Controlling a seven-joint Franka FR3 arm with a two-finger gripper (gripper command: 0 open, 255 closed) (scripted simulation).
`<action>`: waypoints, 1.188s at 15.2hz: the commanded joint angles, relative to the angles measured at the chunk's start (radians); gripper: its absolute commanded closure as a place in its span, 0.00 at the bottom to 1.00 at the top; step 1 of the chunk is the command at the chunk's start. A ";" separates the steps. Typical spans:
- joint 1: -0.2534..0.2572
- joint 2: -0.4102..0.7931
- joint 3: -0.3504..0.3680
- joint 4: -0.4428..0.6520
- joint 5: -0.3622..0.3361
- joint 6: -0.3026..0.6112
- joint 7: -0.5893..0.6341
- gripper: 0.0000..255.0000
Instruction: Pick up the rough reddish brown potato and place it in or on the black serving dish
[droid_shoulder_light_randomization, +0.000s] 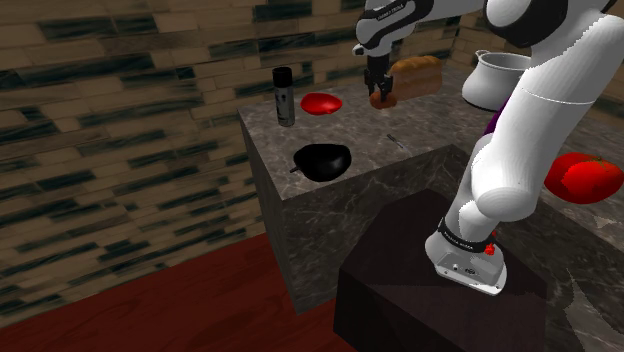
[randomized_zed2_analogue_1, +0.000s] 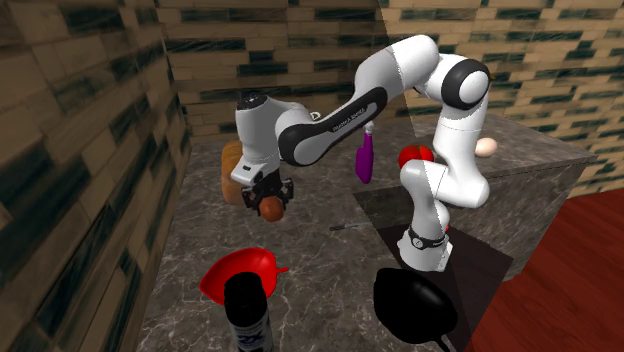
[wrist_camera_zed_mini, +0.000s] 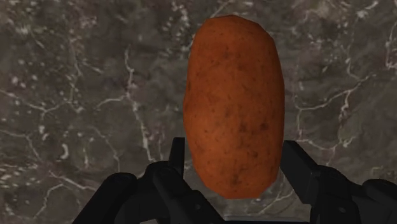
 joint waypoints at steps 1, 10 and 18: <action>0.000 -0.010 0.001 0.019 -0.006 -0.027 0.000 1.00; 0.006 -0.039 0.009 0.116 -0.020 -0.147 0.001 1.00; 0.009 -0.045 0.013 0.219 -0.020 -0.253 -0.008 1.00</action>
